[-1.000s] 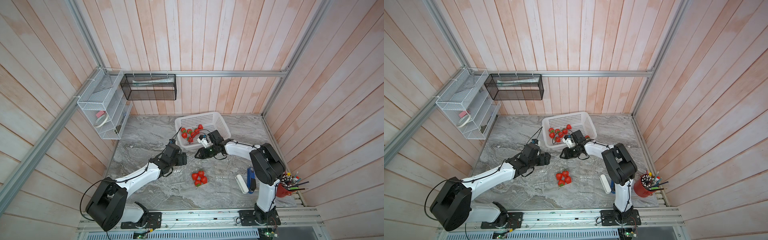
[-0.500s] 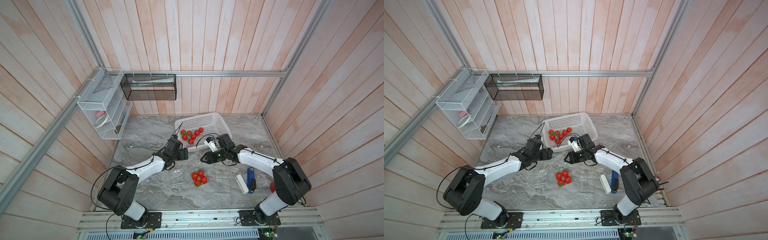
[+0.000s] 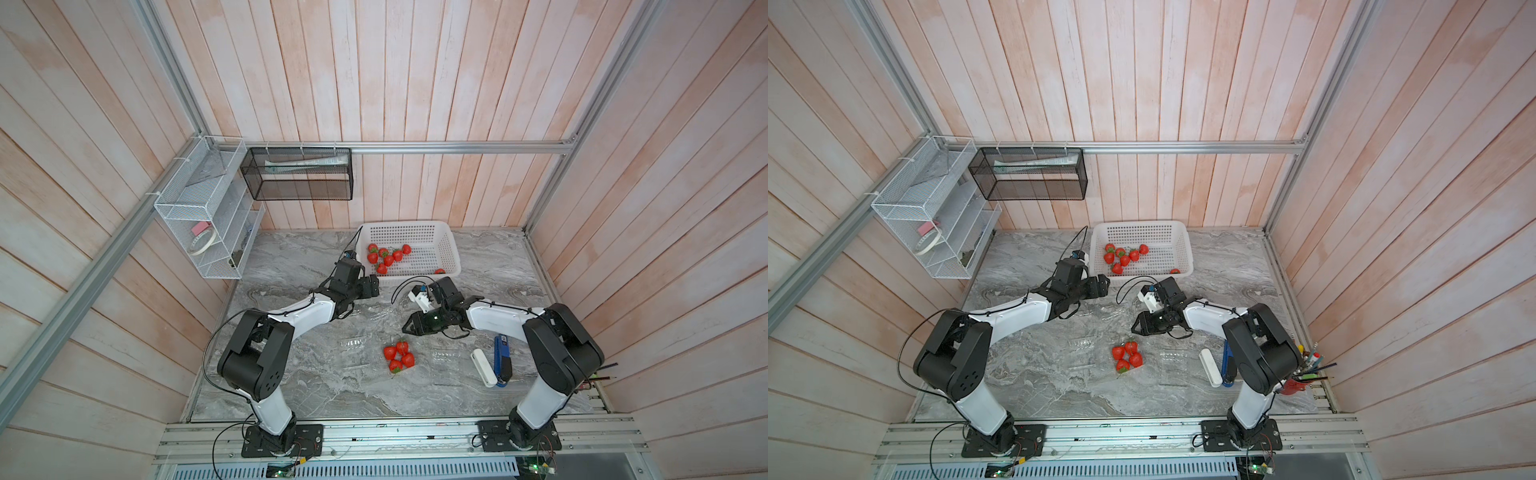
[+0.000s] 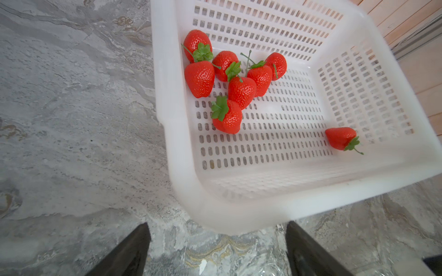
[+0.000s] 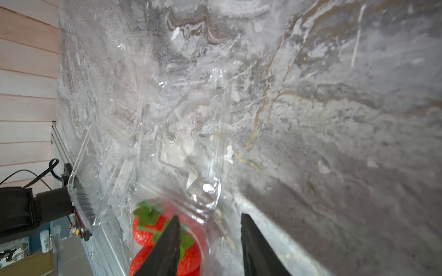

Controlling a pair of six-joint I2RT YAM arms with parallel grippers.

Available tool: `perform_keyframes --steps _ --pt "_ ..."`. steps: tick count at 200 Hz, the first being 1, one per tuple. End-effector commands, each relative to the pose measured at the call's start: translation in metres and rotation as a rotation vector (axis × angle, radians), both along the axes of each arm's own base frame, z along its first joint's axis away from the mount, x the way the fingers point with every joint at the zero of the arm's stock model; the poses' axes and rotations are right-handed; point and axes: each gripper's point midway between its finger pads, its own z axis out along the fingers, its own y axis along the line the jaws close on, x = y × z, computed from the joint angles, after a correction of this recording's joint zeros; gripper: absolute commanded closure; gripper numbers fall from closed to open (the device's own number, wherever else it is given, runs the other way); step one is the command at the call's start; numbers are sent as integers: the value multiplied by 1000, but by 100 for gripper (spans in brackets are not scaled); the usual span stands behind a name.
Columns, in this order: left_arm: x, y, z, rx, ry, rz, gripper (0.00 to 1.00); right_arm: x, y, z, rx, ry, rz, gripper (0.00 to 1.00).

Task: Pack strawberries into containers
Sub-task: Adjust the basket at the center of the board, then close the packing box at the center of the board.

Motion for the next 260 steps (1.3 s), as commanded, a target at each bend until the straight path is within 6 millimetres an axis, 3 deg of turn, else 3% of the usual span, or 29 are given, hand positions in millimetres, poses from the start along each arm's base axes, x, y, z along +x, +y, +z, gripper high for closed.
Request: perform_keyframes --steps 1,73,127,186,223,260 --pt "-9 3 23 -42 -40 -5 9 26 17 8 56 -57 -2 58" --pt "-62 29 13 -55 26 27 10 44 32 -5 86 -71 28 63" --pt "-85 33 -4 -56 101 17 11 44 30 -14 83 -79 24 83" --pt "-93 28 -7 -101 122 2 11 46 22 -15 102 -108 -14 97" --pt "-91 19 -6 -132 115 -24 11 47 13 -11 132 -116 -57 100" --pt "-88 4 -4 -151 112 -54 11 49 9 5 171 -151 -86 100"
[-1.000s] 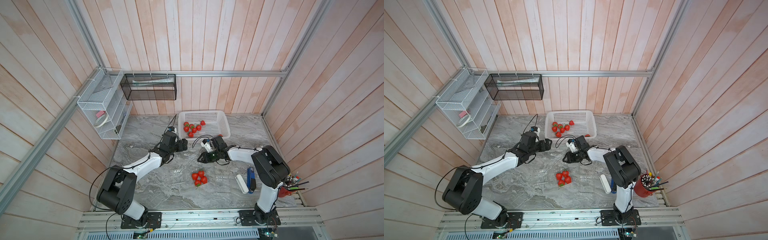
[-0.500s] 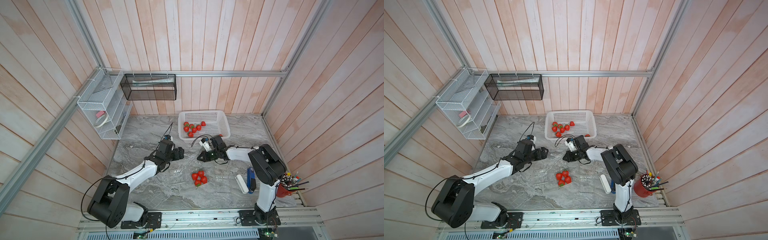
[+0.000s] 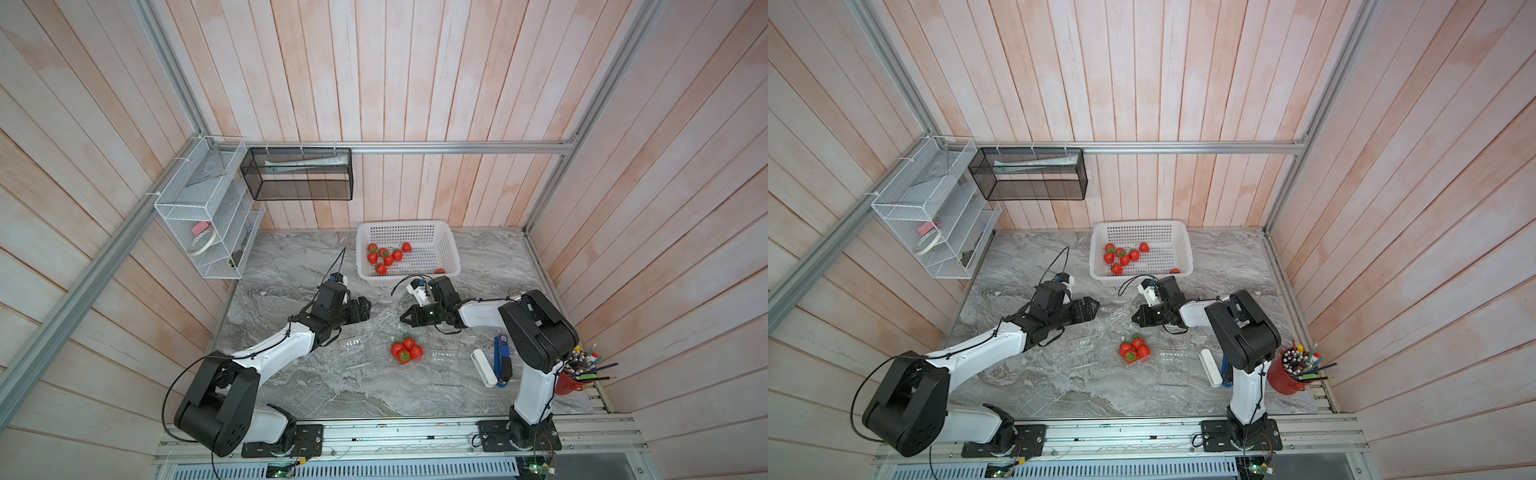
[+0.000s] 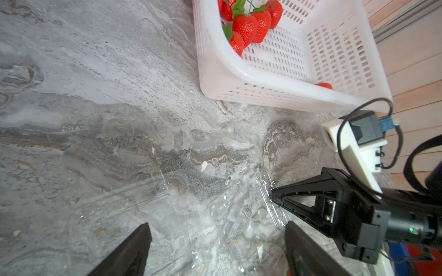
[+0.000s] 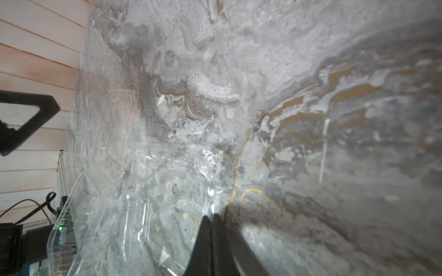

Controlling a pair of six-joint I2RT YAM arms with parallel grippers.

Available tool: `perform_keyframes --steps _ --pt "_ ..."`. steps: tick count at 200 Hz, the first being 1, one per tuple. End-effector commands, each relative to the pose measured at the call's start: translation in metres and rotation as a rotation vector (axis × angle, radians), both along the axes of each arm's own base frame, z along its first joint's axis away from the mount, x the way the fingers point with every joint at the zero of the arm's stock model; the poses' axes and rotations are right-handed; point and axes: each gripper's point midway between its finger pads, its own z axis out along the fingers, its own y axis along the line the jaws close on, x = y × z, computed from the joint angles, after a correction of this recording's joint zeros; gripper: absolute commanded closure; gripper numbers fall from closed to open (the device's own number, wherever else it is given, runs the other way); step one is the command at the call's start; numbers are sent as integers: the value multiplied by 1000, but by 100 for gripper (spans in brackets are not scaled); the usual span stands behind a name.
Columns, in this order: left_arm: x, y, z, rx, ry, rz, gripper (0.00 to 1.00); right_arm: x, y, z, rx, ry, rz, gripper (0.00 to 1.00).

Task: Pack strawberries into containers
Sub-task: Close the packing box at the center of the board.

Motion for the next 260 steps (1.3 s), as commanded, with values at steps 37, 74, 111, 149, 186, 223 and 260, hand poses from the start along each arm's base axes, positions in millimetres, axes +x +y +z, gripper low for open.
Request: perform_keyframes --steps 37,74,111,149,186,223,260 --pt "1 -27 -6 -48 3 -58 11 6 -2 33 80 -93 -40 100" --pt "6 -36 -14 -58 8 -76 11 0 -5 38 134 -113 -44 100" --pt "14 -50 -13 -103 -5 -104 12 -2 -8 43 206 -102 -49 100" --pt "14 -61 -8 -158 -6 -124 23 -1 -10 47 214 -113 -55 100" --pt "9 -65 -10 -194 15 -137 28 -1 -11 51 224 -120 -53 100" --pt "7 -67 -14 -220 40 -130 31 -3 -11 53 229 -121 -49 100" --pt "6 -71 -13 -264 50 -148 51 -3 -12 54 227 -124 -50 100"
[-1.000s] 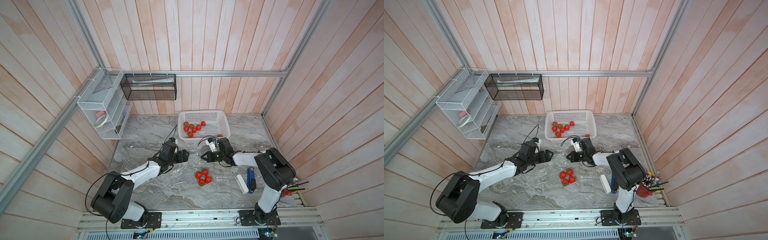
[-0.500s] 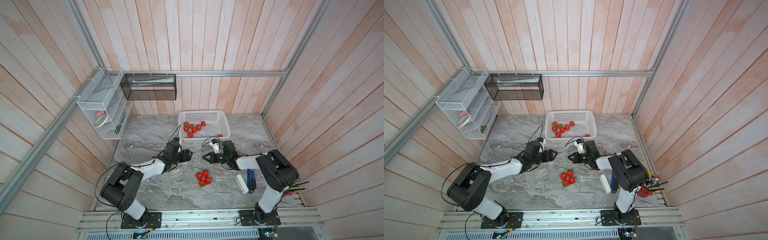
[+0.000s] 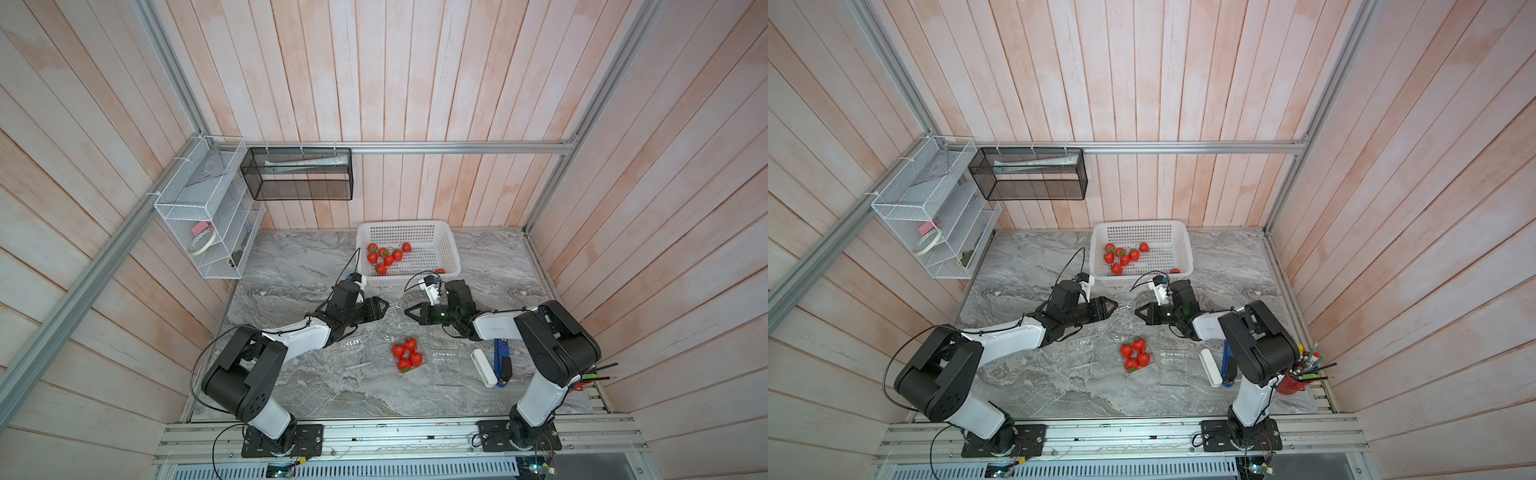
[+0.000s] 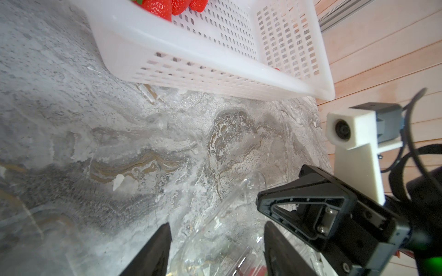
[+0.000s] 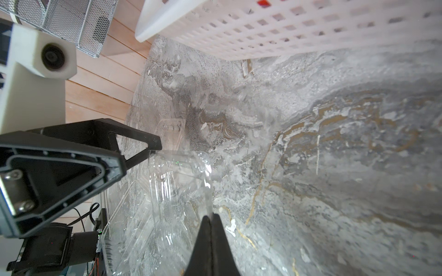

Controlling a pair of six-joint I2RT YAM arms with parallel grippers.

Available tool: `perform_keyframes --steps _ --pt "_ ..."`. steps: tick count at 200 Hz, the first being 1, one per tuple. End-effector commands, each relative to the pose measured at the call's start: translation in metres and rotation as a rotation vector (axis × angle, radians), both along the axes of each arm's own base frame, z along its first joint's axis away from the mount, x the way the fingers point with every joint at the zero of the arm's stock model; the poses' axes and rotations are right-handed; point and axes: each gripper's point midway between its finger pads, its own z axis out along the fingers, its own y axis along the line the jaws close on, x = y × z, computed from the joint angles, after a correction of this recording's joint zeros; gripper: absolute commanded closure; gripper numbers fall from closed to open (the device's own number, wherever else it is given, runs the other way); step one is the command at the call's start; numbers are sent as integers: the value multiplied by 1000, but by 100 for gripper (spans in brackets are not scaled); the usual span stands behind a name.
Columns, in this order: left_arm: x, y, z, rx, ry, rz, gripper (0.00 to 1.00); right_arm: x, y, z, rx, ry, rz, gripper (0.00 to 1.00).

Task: Pack strawberries into containers
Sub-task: Close the packing box at the center of the board.

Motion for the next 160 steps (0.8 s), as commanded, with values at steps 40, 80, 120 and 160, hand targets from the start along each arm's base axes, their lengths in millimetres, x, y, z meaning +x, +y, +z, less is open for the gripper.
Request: perform_keyframes --steps 40,80,120,160 --pt "-3 -5 -3 -46 19 -21 54 0 0 14 26 -32 9 100" --pt "-6 0 -7 -40 26 -5 64 1 0 15 20 -32 11 100" --pt "-7 2 -9 -26 21 -2 77 0 0 16 18 -31 12 100" --pt "-7 6 -7 -2 -4 5 79 1 1 17 20 -29 12 99"
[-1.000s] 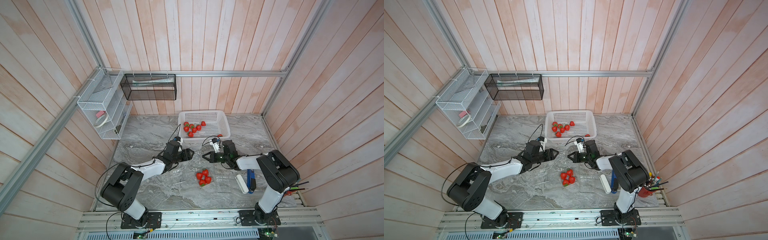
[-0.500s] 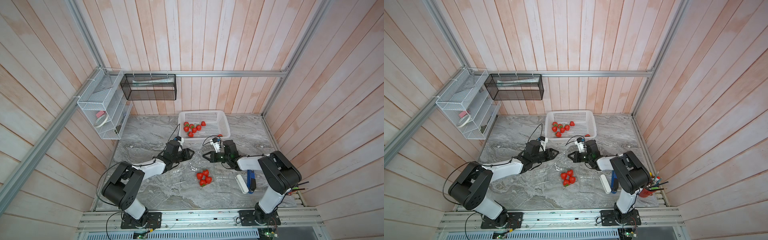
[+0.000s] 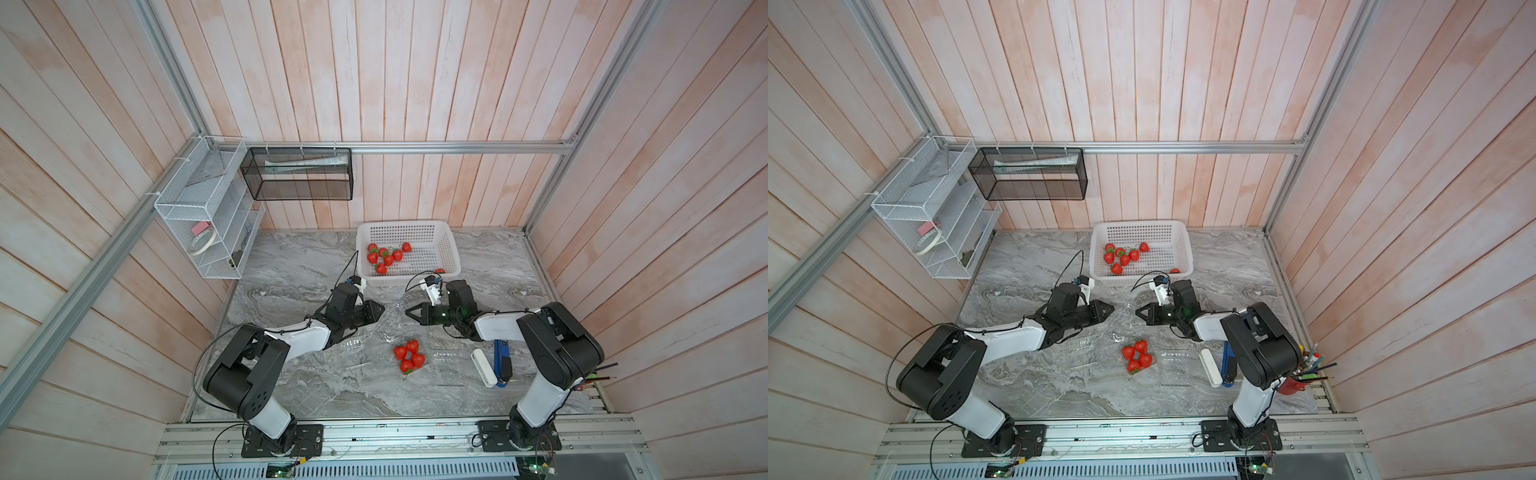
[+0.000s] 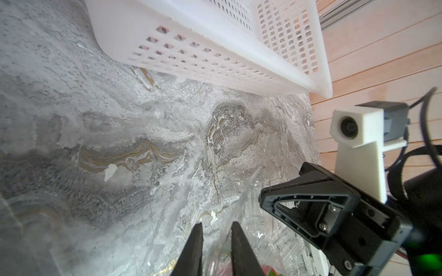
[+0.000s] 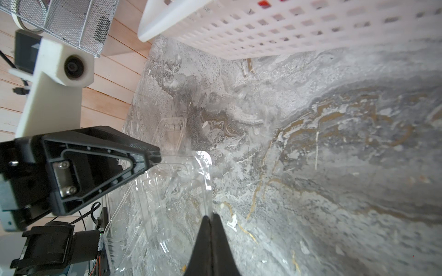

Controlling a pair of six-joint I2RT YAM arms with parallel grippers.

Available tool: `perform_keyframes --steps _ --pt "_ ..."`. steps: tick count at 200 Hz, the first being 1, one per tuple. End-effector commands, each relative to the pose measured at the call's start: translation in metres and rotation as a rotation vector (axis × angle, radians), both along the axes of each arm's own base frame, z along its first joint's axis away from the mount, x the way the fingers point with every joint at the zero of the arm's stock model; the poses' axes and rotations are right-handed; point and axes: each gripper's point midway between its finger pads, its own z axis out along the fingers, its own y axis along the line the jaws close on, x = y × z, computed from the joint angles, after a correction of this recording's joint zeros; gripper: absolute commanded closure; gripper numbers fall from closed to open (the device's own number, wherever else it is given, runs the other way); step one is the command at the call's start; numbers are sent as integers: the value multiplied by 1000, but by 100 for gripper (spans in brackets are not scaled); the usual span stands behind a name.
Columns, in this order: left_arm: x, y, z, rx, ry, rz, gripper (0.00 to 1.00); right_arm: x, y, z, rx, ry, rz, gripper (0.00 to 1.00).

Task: Pack strawberries into containers
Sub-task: Close the packing box at the center of the board.

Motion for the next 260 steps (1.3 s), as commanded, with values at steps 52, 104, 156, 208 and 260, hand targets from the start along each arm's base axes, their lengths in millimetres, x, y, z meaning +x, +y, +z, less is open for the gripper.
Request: perform_keyframes --steps 52,104,156,208,260 --pt "0 12 -3 91 -60 27 81 5 2 17 27 -30 7 89" --pt "1 19 -5 141 -87 56 82 6 4 22 38 -27 8 72" --pt "4 30 -8 190 -115 99 82 3 -2 29 16 -36 -11 62" --pt "7 45 3 240 -153 150 82 -7 -15 36 -44 -34 -46 64" --pt "8 59 3 311 -165 187 82 -34 -34 15 -206 69 -70 80"
